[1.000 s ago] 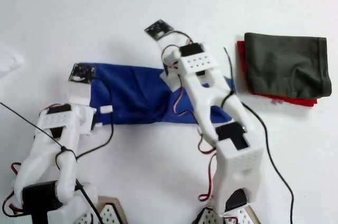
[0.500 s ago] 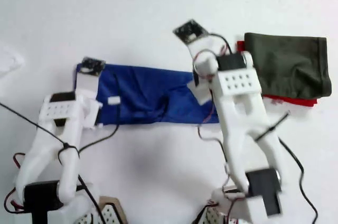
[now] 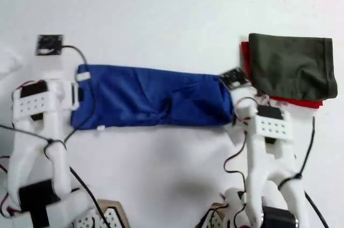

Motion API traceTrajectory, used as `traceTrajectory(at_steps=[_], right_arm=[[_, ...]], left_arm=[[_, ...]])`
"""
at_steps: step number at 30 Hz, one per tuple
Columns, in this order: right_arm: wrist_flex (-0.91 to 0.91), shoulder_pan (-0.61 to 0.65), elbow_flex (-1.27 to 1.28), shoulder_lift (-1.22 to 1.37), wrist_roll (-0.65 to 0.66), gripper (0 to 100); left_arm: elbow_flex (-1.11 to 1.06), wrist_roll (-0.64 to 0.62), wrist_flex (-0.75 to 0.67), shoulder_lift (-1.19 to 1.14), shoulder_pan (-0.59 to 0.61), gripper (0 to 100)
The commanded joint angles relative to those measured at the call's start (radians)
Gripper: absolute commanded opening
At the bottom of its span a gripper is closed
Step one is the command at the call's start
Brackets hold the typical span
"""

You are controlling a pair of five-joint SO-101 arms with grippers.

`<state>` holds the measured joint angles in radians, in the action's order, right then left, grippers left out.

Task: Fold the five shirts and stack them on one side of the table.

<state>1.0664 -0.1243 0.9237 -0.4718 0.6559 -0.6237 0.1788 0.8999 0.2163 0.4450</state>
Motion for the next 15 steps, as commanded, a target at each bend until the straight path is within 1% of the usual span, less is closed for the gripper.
traceTrajectory(at_steps=[1,5,8,12,15], right_arm=[[-0.013,-0.081,0.002,-0.054,0.066,1.9],[-0.01,-0.102,0.003,-0.062,0.08,1.9],[-0.01,-0.099,0.005,-0.062,0.08,1.9],[-0.012,-0.097,0.005,-0.062,0.08,1.9],[-0.015,-0.097,0.005,-0.062,0.08,1.9]], left_arm=[[0.101,-0.014,-0.002,-0.135,0.005,24],[0.262,-0.054,0.083,-0.338,-0.018,22],[0.363,-0.055,0.13,-0.434,-0.028,21],[0.45,-0.051,0.17,-0.543,-0.037,21],[0.496,-0.051,0.229,-0.617,-0.083,21]])
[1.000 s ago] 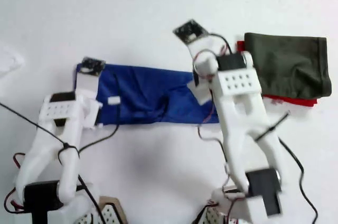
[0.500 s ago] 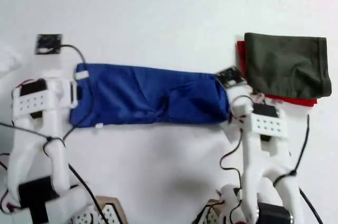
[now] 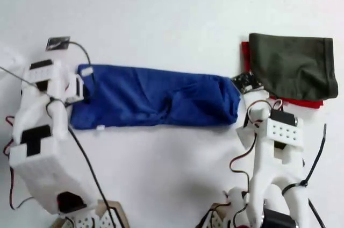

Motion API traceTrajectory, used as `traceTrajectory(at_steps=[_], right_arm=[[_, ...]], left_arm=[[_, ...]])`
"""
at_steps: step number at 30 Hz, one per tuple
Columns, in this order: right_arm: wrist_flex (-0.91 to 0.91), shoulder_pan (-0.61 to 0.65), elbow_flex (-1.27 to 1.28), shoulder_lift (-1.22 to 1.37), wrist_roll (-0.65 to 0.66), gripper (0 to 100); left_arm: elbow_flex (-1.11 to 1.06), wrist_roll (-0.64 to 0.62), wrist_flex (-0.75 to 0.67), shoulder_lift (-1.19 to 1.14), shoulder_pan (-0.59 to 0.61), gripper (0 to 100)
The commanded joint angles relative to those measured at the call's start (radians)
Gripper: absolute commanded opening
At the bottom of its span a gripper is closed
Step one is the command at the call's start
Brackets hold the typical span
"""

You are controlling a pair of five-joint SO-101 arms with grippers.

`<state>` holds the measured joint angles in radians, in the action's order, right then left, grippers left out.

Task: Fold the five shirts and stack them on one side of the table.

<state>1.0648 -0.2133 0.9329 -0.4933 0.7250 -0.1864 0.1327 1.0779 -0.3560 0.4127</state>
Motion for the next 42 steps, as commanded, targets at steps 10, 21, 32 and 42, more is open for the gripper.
traceTrajectory(at_steps=[10,21,32,42], right_arm=[[-0.013,-0.012,-0.008,-0.041,0.011,1.9],[-0.008,-0.027,-0.005,-0.041,0.005,1.9],[-0.015,-0.165,0.0,-0.041,0.011,1.9],[-0.154,-0.163,0.209,-0.128,0.005,1.9]], left_arm=[[0.208,-0.009,0.249,-0.198,-0.193,21],[0.278,-0.003,0.322,-0.253,-0.146,4],[0.421,0.161,0.411,-0.25,0.209,3],[0.591,0.249,0.614,-0.247,0.301,3]])
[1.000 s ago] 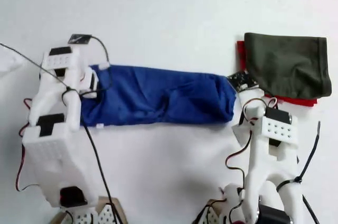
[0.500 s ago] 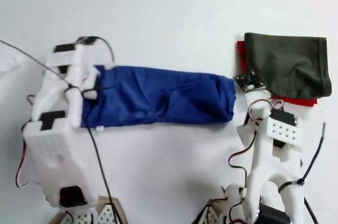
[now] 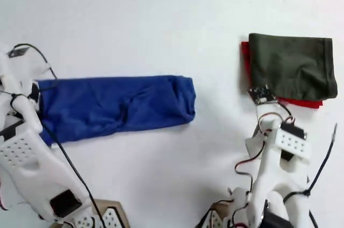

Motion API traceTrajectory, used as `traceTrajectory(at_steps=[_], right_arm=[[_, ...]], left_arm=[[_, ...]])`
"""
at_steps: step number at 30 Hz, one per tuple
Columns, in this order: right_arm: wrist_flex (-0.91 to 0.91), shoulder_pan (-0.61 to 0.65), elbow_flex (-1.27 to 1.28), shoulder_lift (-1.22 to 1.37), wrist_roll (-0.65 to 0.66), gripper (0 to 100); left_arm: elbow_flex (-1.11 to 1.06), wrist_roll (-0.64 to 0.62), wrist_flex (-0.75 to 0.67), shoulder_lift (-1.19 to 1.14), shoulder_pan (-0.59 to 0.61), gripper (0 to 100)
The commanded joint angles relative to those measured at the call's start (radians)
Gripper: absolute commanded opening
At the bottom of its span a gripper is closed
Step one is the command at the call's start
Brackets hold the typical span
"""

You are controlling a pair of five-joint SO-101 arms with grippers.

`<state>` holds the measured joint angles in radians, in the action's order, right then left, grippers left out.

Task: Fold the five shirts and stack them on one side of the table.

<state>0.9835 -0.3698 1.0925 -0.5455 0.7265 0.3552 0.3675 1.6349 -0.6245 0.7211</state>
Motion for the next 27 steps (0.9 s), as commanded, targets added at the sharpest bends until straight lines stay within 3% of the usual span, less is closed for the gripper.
traceTrajectory(at_steps=[1,6,11,21,27], right_arm=[[-0.104,-0.007,0.081,-0.101,0.002,1.9],[-0.278,-0.004,0.273,-0.196,0.002,1.9],[-0.288,-0.005,0.322,-0.285,0.0,1.9],[-0.288,-0.007,0.371,-0.374,0.0,1.9],[-0.286,-0.008,0.371,-0.374,0.0,1.9]], left_arm=[[0.056,0.012,0.068,0.021,-0.02,3],[0.104,-0.003,0.144,0.023,-0.101,3],[0.079,-0.048,0.153,0.114,-0.209,3],[-0.139,-0.158,0.152,0.496,-0.631,3],[-0.148,-0.184,0.149,0.529,-0.859,3]])
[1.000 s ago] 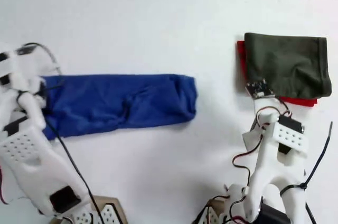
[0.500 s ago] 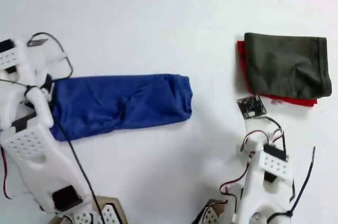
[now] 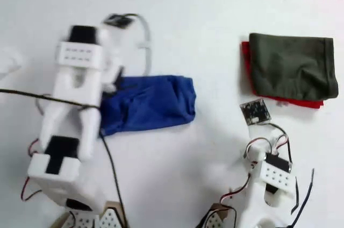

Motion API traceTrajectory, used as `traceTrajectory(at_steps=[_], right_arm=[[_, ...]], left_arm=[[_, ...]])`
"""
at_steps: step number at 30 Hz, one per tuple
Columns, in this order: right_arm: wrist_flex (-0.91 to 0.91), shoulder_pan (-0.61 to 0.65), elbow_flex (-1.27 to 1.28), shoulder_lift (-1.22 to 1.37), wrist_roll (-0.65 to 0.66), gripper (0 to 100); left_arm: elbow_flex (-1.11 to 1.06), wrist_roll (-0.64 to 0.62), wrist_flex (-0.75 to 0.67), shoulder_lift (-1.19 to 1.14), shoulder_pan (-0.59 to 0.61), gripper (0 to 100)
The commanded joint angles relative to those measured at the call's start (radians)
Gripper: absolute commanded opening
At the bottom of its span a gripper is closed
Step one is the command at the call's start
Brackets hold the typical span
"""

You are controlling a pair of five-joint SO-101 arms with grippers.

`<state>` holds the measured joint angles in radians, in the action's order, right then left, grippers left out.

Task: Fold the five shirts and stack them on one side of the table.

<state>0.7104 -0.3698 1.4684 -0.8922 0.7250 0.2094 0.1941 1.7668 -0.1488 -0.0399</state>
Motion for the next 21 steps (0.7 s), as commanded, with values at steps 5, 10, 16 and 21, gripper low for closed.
traceTrajectory(at_steps=[5,10,16,21], right_arm=[[-0.013,-0.008,-0.005,-0.027,0.002,1.9],[-0.013,-0.008,0.005,-0.035,0.002,1.9],[-0.015,-0.008,0.006,-0.035,0.002,1.9],[-0.015,-0.008,0.006,-0.035,0.002,1.9]], left_arm=[[0.005,-0.034,-0.026,-0.009,-0.199,3],[0.005,-0.044,-0.106,-0.114,-0.21,3],[0.007,-0.044,-0.219,-0.18,-0.212,3],[-0.022,-0.043,-0.305,-0.215,-0.204,3]])
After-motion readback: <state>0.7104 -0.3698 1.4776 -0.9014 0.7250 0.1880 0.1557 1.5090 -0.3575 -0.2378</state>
